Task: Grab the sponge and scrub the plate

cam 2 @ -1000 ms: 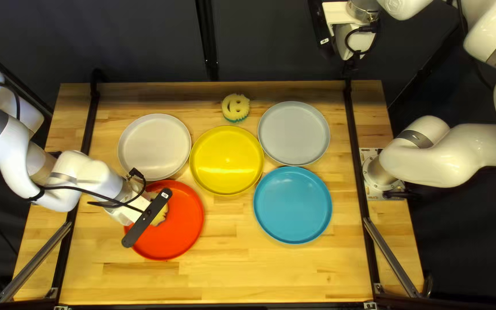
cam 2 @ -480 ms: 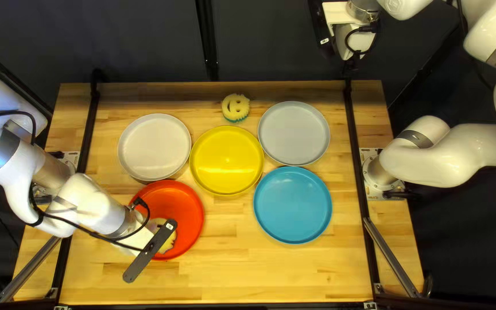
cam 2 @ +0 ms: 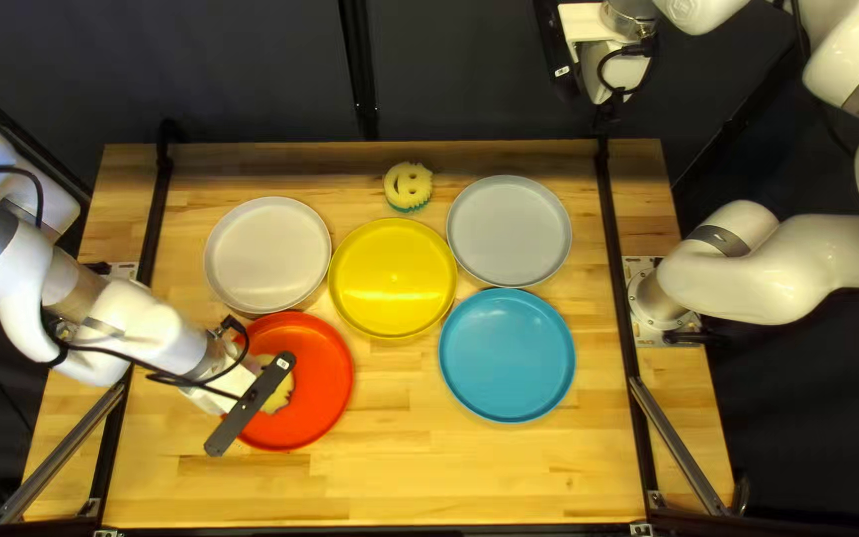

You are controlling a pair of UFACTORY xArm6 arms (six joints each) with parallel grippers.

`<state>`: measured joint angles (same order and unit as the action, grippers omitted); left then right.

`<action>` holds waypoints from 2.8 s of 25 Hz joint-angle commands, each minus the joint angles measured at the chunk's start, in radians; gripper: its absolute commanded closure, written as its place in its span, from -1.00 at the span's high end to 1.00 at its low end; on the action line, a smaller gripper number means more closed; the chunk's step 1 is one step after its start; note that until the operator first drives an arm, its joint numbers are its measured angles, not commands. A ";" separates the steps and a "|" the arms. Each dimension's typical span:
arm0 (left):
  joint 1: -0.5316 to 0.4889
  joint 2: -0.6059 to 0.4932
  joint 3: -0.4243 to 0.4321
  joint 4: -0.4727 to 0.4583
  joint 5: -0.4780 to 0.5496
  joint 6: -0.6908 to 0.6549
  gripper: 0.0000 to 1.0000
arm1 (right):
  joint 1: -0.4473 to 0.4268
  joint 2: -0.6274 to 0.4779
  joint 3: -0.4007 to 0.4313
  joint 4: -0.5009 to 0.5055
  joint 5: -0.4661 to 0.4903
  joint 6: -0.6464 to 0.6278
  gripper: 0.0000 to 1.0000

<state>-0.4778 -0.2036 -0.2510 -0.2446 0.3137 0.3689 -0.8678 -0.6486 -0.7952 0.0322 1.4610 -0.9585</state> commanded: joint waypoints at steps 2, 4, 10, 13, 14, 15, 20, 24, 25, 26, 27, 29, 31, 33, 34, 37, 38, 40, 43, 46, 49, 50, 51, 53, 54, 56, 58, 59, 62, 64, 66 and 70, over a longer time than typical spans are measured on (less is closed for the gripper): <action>-0.036 0.043 -0.049 0.030 -0.008 -0.057 -1.00 | 0.000 0.000 0.000 0.000 0.000 0.000 1.00; -0.066 0.087 -0.103 0.066 -0.016 -0.113 -1.00 | 0.000 0.000 0.000 0.000 0.000 0.000 1.00; -0.125 0.190 -0.237 0.163 -0.019 -0.220 -1.00 | 0.000 0.000 0.000 0.000 0.000 0.000 1.00; -0.132 0.200 -0.269 0.202 -0.003 -0.246 -1.00 | 0.000 0.000 0.000 0.000 0.000 0.000 1.00; -0.131 0.199 -0.270 0.206 -0.002 -0.246 -1.00 | 0.000 0.000 0.000 0.000 0.000 0.000 1.00; -0.123 0.195 -0.264 0.206 -0.003 -0.235 -1.00 | 0.000 0.000 0.000 0.000 0.000 0.000 1.00; -0.045 0.177 -0.208 0.144 -0.028 -0.109 -1.00 | 0.000 0.000 0.000 0.000 0.000 0.000 1.00; 0.025 0.142 -0.167 0.092 -0.019 -0.009 -1.00 | 0.000 0.000 0.000 0.000 0.000 0.000 1.00; 0.040 0.129 -0.158 0.090 -0.010 0.005 -1.00 | 0.000 0.000 0.000 0.000 0.000 0.000 1.00; 0.055 0.115 -0.148 0.086 -0.001 0.019 -1.00 | 0.000 0.000 0.000 0.000 0.000 0.000 1.00; 0.066 0.107 -0.140 0.083 0.004 0.030 -1.00 | 0.000 0.000 0.000 0.000 0.000 0.000 1.00; 0.092 0.088 -0.119 0.065 0.012 0.068 -1.00 | 0.000 0.000 0.000 0.000 0.000 0.000 1.00; 0.107 0.081 -0.111 0.055 0.020 0.088 -1.00 | 0.000 0.000 0.000 0.000 0.000 0.000 1.00; 0.103 0.082 -0.113 0.055 0.024 0.083 -1.00 | 0.000 0.000 0.000 0.000 0.000 0.000 1.00; 0.101 0.087 -0.117 0.056 0.024 0.080 -1.00 | 0.000 0.000 0.000 0.000 0.000 0.000 1.00; 0.072 0.120 -0.147 0.067 0.016 0.047 -1.00 | 0.000 0.000 0.000 0.000 0.000 0.000 1.00; 0.054 0.134 -0.164 0.077 0.013 0.024 -1.00 | 0.000 0.000 0.000 0.000 0.000 0.000 1.00; 0.023 0.158 -0.200 0.105 0.014 -0.025 -1.00 | 0.000 0.000 0.000 0.000 0.000 0.000 1.00; -0.012 0.206 -0.249 0.135 -0.001 -0.073 -1.00 | 0.000 0.000 0.000 0.000 0.000 0.000 1.00; -0.042 0.257 -0.305 0.167 -0.010 -0.115 -1.00 | 0.000 0.000 0.000 0.000 0.000 0.000 1.00; -0.064 0.282 -0.339 0.198 -0.013 -0.151 -1.00 | 0.000 0.000 0.000 0.000 0.000 0.000 1.00; -0.069 0.288 -0.346 0.204 -0.016 -0.157 -1.00 | 0.000 0.000 0.000 0.000 0.000 0.000 1.00; -0.070 0.290 -0.347 0.207 -0.019 -0.158 -1.00 | 0.000 0.000 0.000 0.000 0.000 0.000 1.00; -0.064 0.279 -0.329 0.200 -0.025 -0.142 -1.00 | 0.000 0.000 0.000 0.000 0.000 0.000 1.00; -0.057 0.271 -0.318 0.191 -0.027 -0.128 -1.00 | 0.000 0.000 0.000 0.000 0.000 0.000 1.00; -0.031 0.242 -0.278 0.156 -0.031 -0.074 -1.00 | 0.000 0.000 0.000 0.000 0.000 0.000 1.00; -0.005 0.218 -0.253 0.129 -0.024 -0.031 -1.00 | 0.000 0.000 0.000 0.000 0.000 0.000 1.00; 0.009 0.206 -0.241 0.118 -0.018 -0.010 -1.00 | 0.000 0.000 0.000 0.000 0.000 0.000 1.00; 0.055 0.170 -0.206 0.087 -0.003 0.053 -1.00 | 0.000 0.000 0.000 0.000 0.000 0.000 1.00; 0.092 0.146 -0.186 0.064 0.011 0.103 -1.00 | 0.000 0.000 0.000 0.000 0.000 0.000 1.00; 0.111 0.132 -0.181 0.056 0.025 0.125 -1.00 | 0.000 0.000 0.000 0.000 0.000 0.000 1.00; 0.107 0.145 -0.211 0.072 0.042 0.109 -1.00 | 0.000 0.000 0.000 0.000 0.000 0.000 1.00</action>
<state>-0.3659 -0.0677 -0.4424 -0.1845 0.3449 0.4913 -0.8678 -0.6486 -0.7952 0.0322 1.4610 -0.9585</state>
